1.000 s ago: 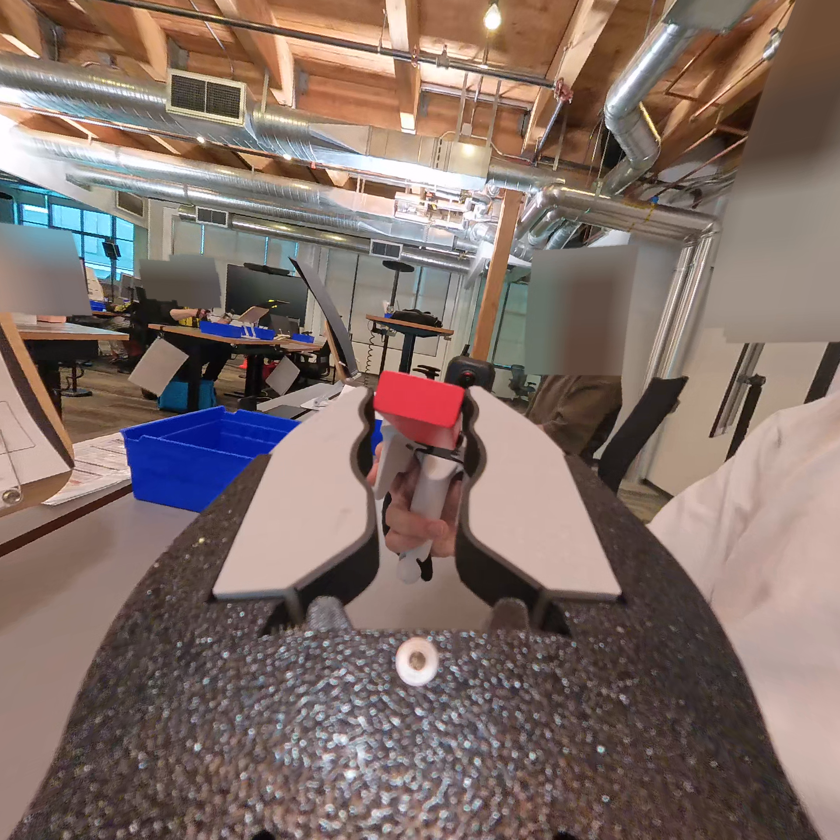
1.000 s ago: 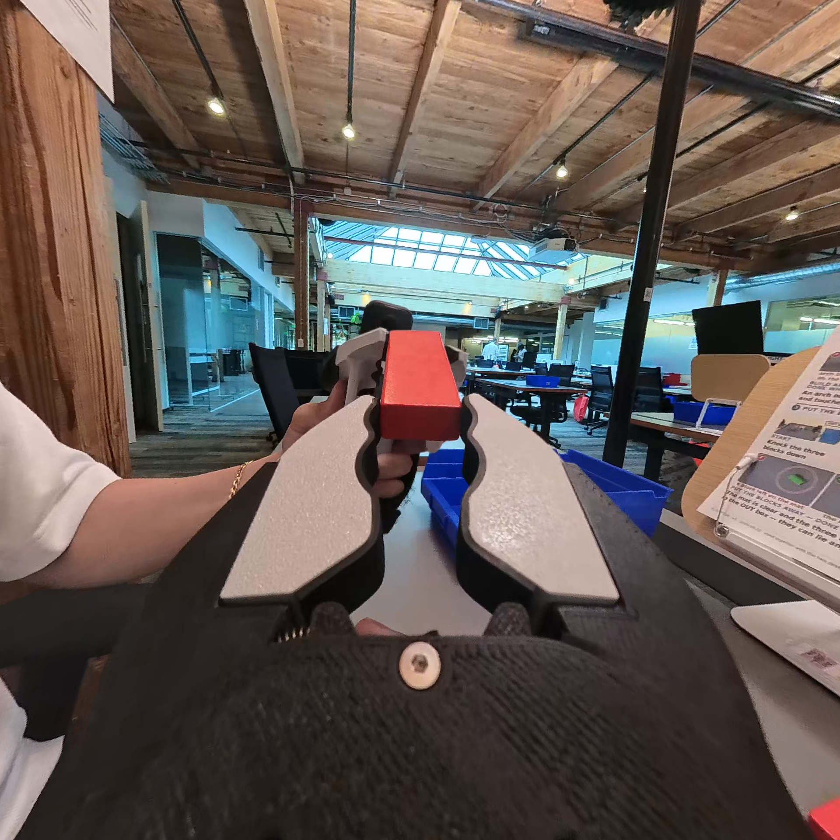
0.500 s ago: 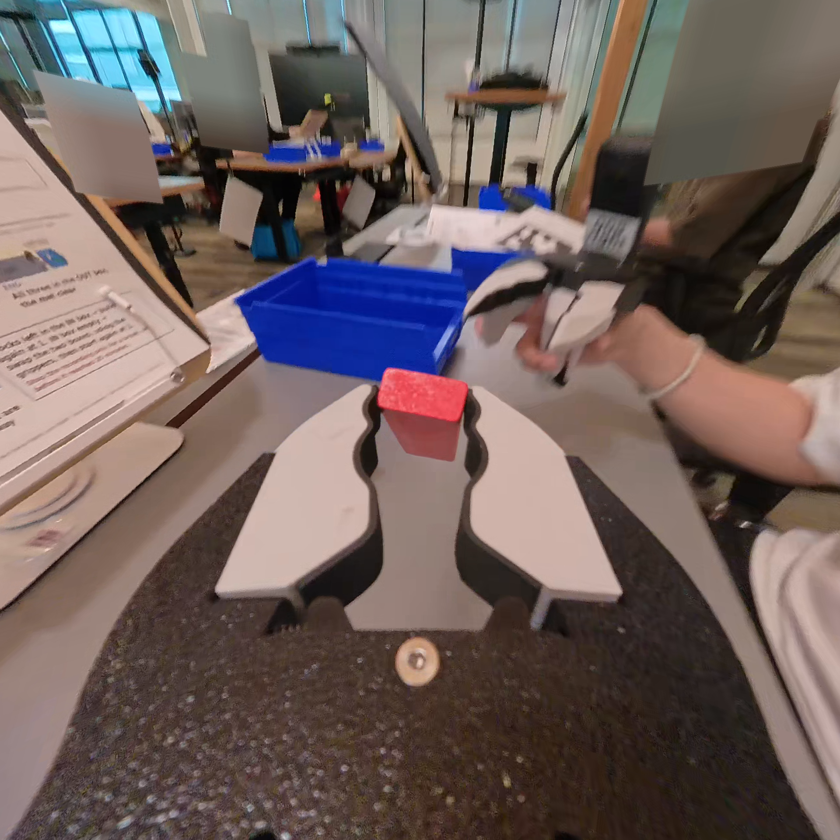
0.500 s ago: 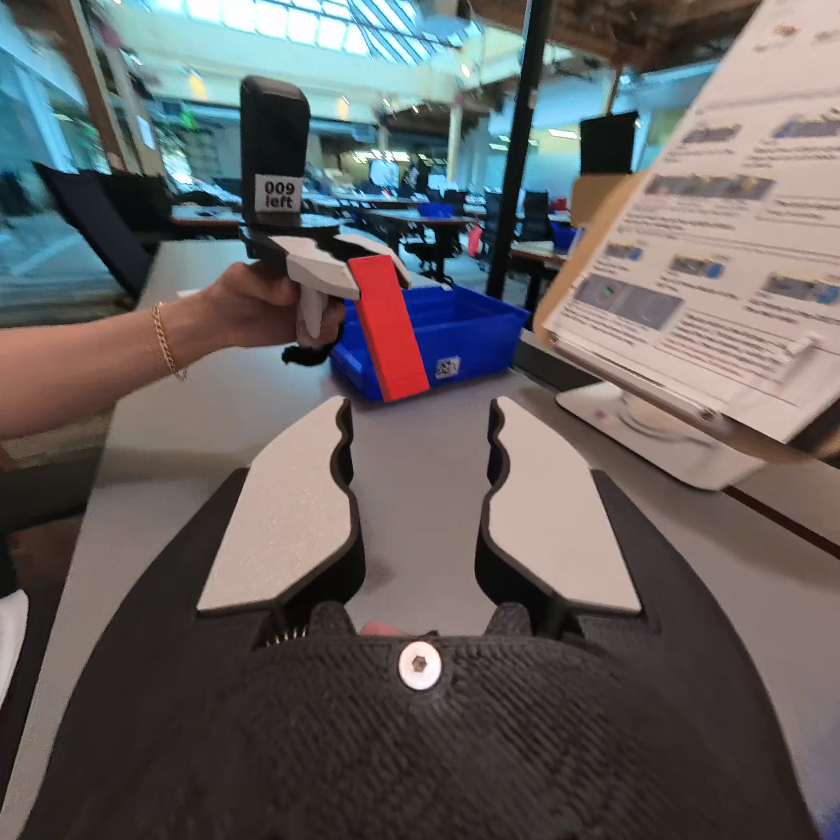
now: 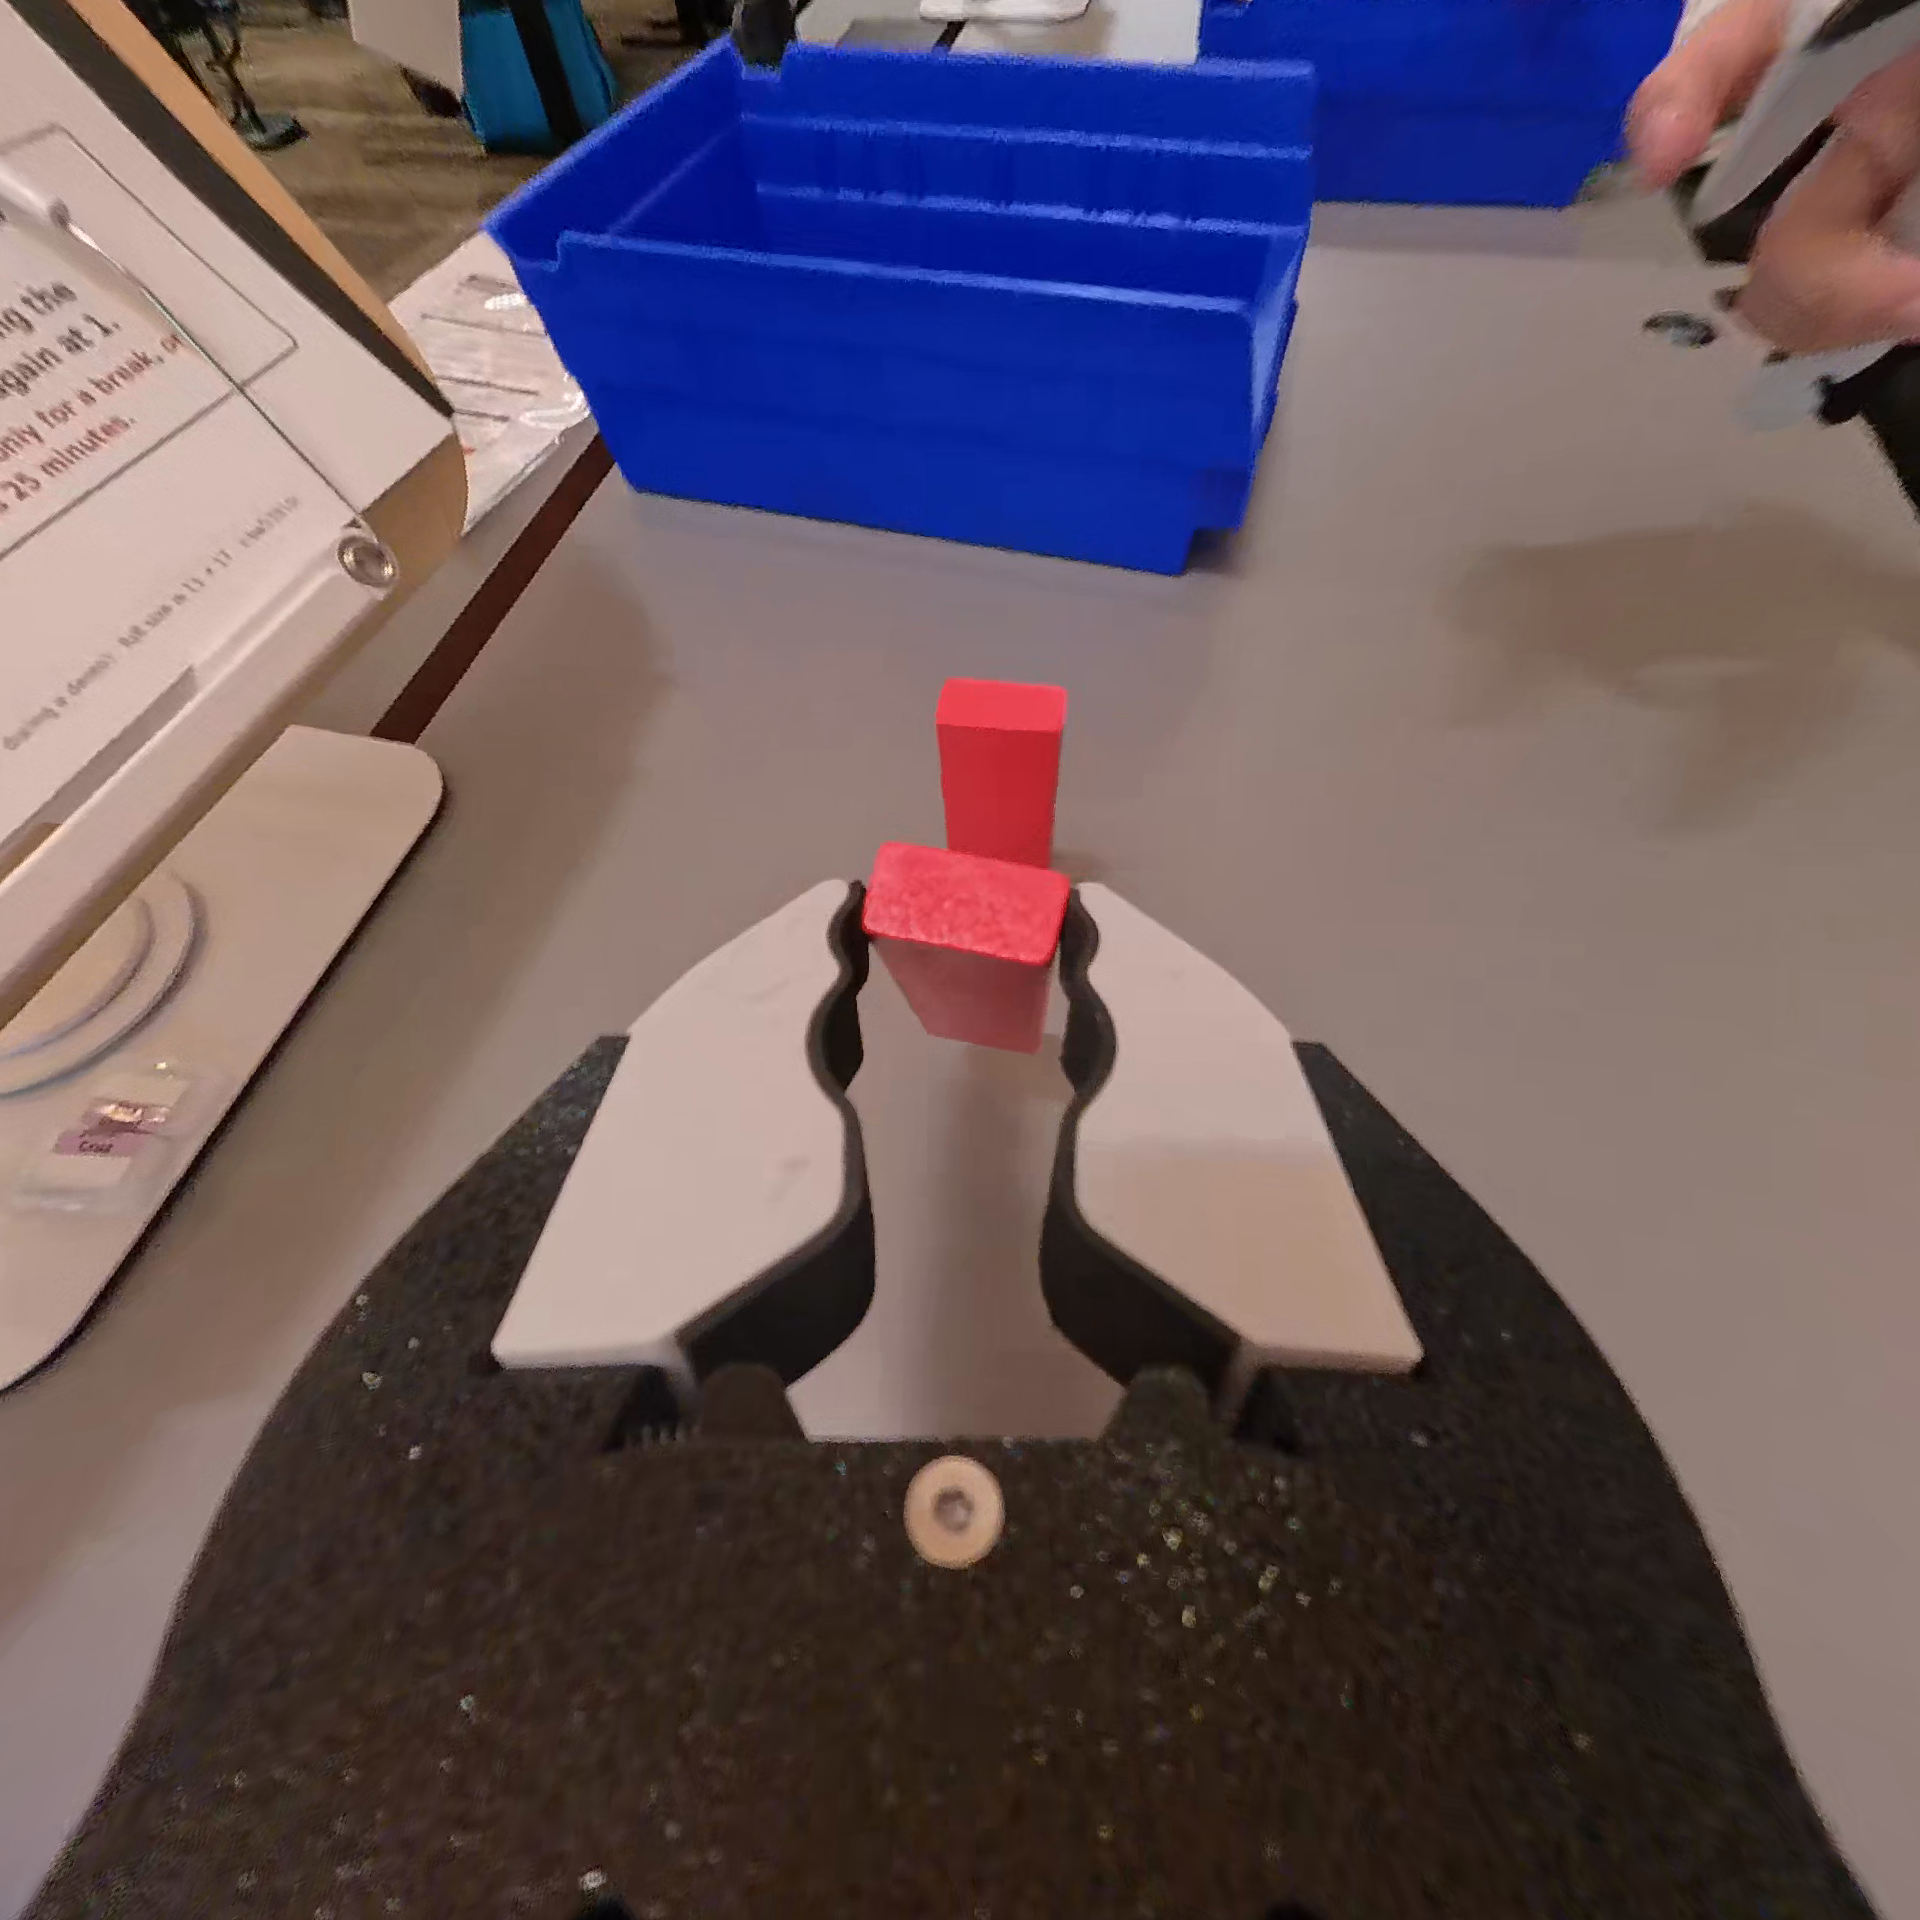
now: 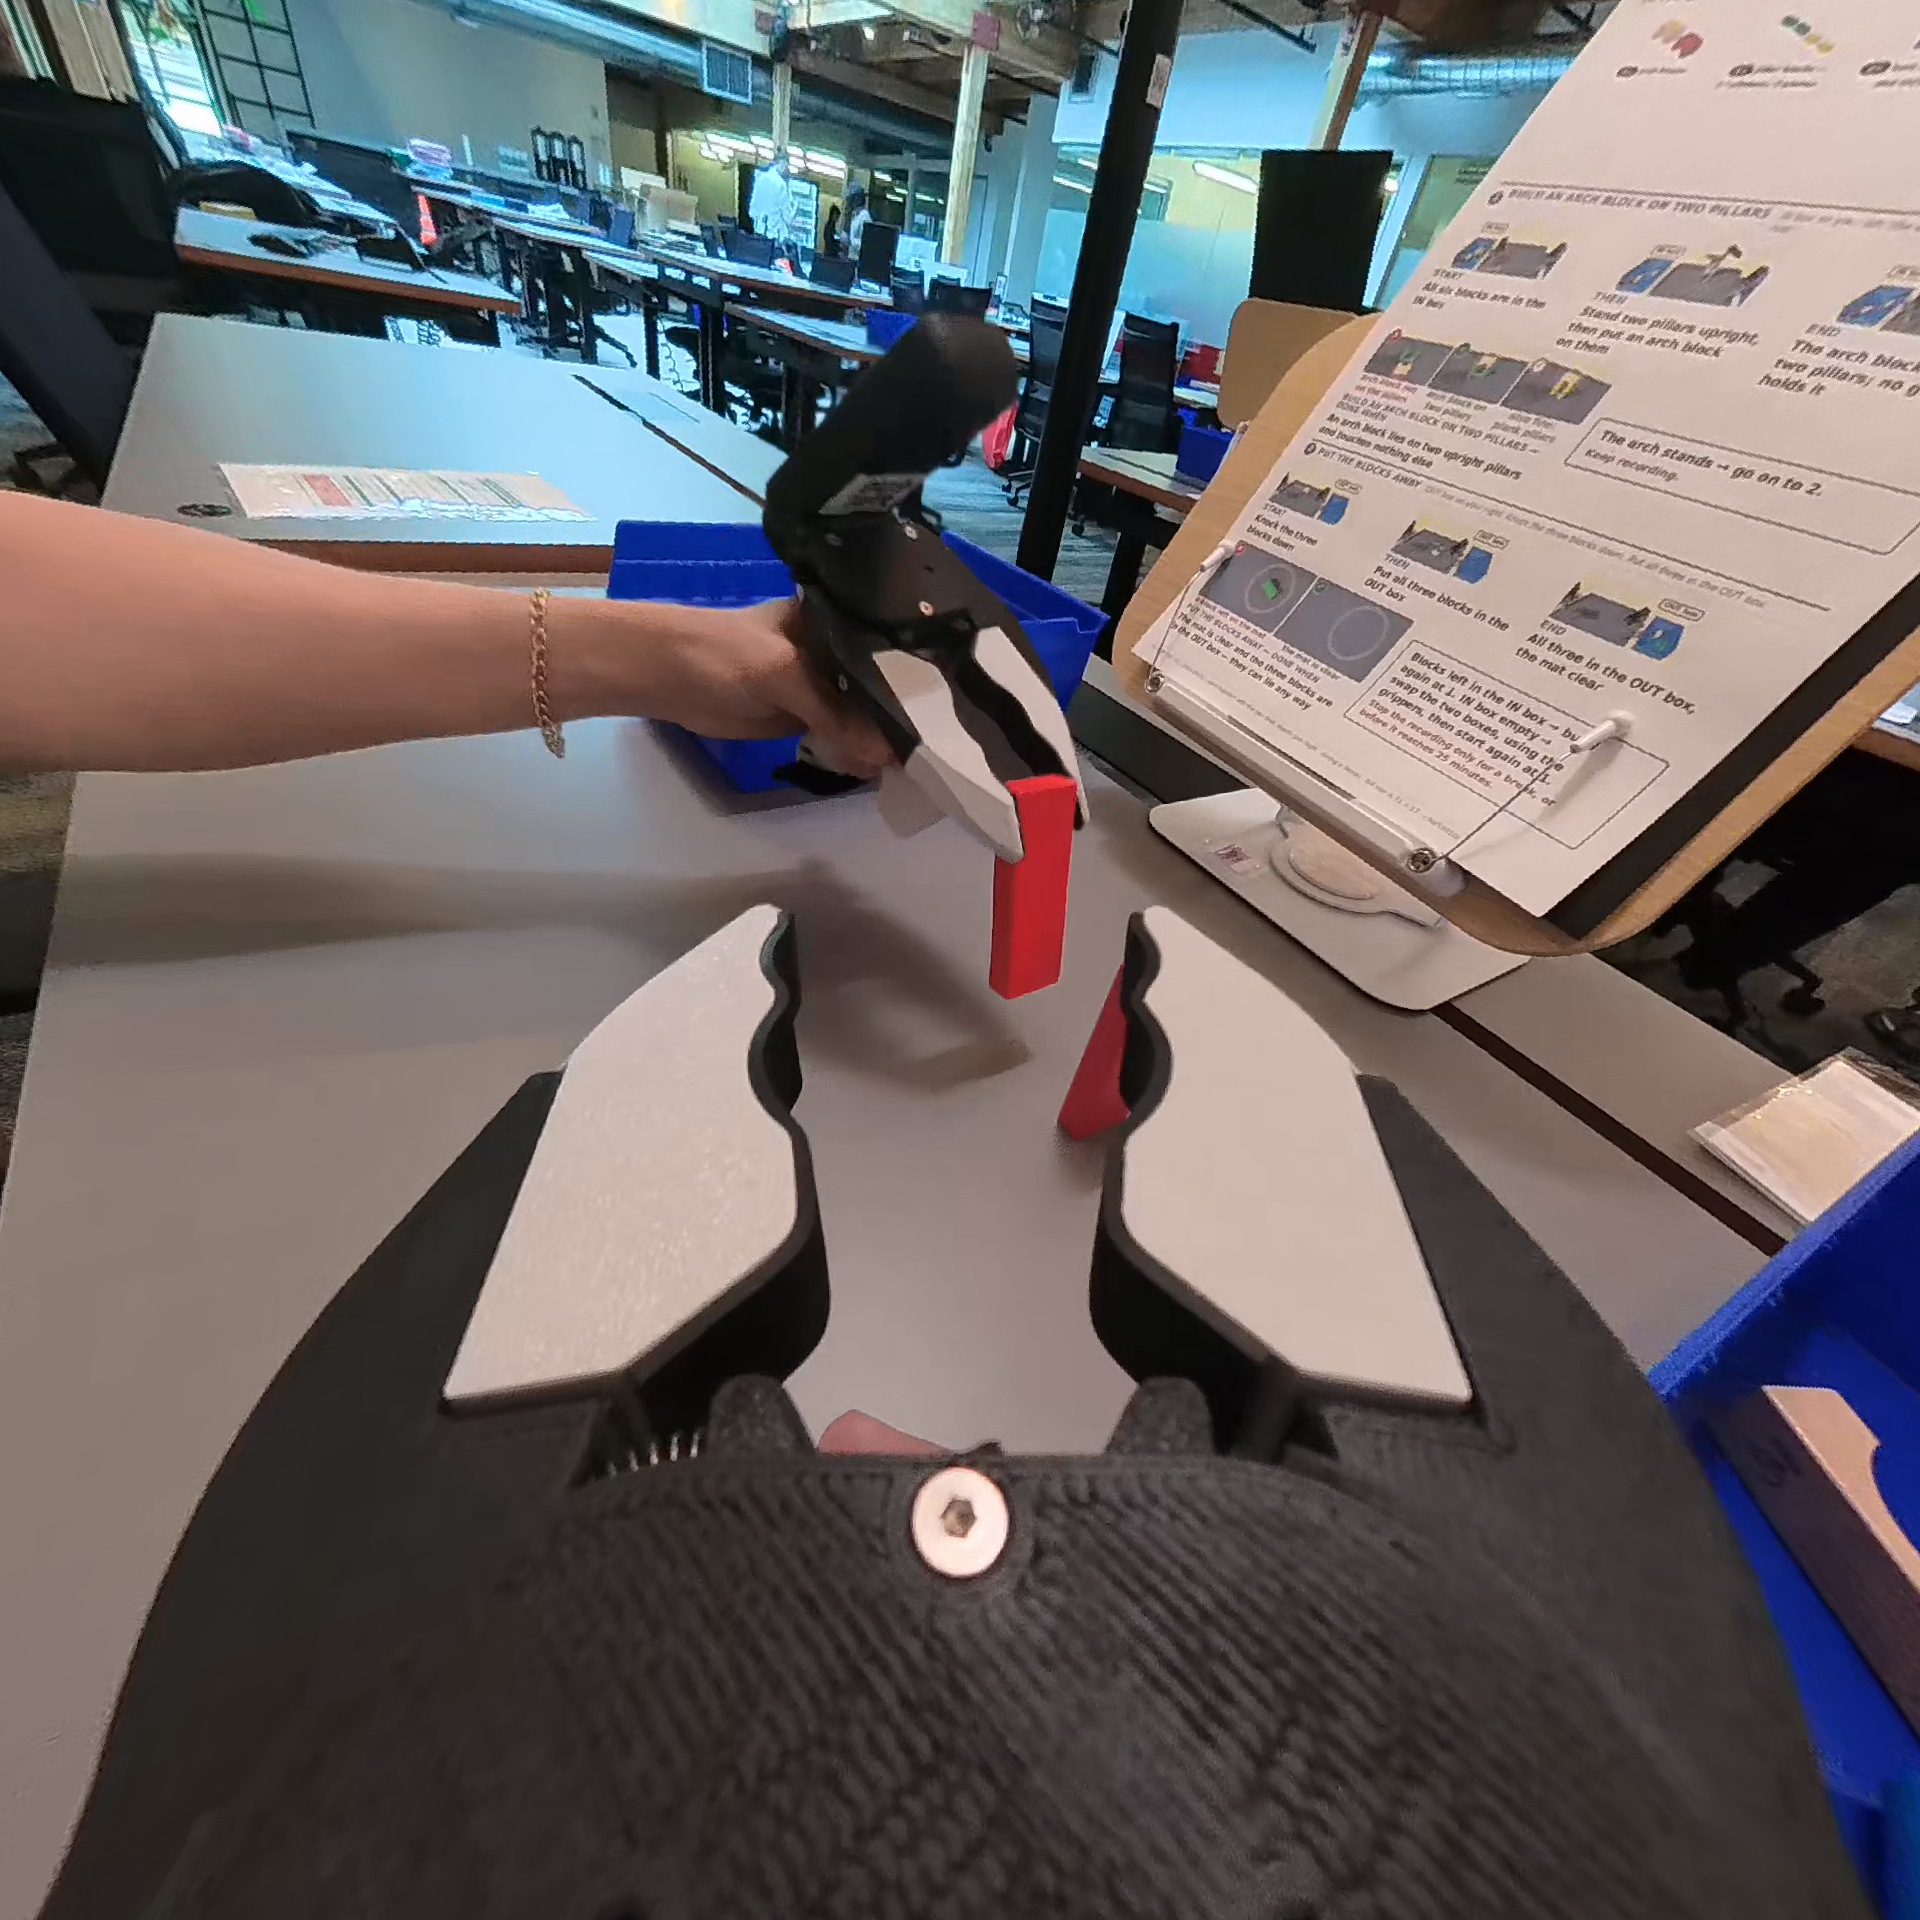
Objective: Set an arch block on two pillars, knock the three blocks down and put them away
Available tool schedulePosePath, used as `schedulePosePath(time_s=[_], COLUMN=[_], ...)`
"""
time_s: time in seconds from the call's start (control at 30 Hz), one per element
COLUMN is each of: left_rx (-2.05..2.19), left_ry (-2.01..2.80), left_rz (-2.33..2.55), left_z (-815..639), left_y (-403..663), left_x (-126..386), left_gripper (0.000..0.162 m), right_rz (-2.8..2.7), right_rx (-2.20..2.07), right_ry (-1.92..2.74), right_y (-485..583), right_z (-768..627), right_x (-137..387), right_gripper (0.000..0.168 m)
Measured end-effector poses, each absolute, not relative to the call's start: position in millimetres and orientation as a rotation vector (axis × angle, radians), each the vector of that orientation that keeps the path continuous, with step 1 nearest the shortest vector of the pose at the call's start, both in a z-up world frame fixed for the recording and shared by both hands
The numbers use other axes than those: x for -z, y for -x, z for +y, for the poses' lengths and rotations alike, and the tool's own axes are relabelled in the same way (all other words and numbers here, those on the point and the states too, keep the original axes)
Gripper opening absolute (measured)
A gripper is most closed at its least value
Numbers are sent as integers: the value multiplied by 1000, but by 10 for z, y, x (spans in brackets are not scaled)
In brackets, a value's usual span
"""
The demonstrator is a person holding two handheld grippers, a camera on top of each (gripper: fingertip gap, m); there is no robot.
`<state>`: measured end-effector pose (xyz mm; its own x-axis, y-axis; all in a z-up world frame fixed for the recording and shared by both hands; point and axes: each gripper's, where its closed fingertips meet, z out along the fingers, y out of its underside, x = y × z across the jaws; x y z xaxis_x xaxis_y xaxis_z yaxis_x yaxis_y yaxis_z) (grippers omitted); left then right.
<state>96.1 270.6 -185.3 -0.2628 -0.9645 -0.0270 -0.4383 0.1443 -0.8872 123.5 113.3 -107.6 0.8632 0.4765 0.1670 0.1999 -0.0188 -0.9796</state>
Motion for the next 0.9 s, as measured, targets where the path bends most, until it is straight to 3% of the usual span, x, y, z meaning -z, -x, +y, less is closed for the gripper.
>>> schedulePosePath(time_s=[0.9], left_rx=[832], left_ry=[1420], left_rz=[1974], left_z=[2756], left_y=[-1139], left_x=[2242], left_gripper=[35], right_rz=[-531], right_rx=[-244], right_ry=[1595], right_y=[-1279], right_z=[1134], right_x=[1093], right_gripper=[60])
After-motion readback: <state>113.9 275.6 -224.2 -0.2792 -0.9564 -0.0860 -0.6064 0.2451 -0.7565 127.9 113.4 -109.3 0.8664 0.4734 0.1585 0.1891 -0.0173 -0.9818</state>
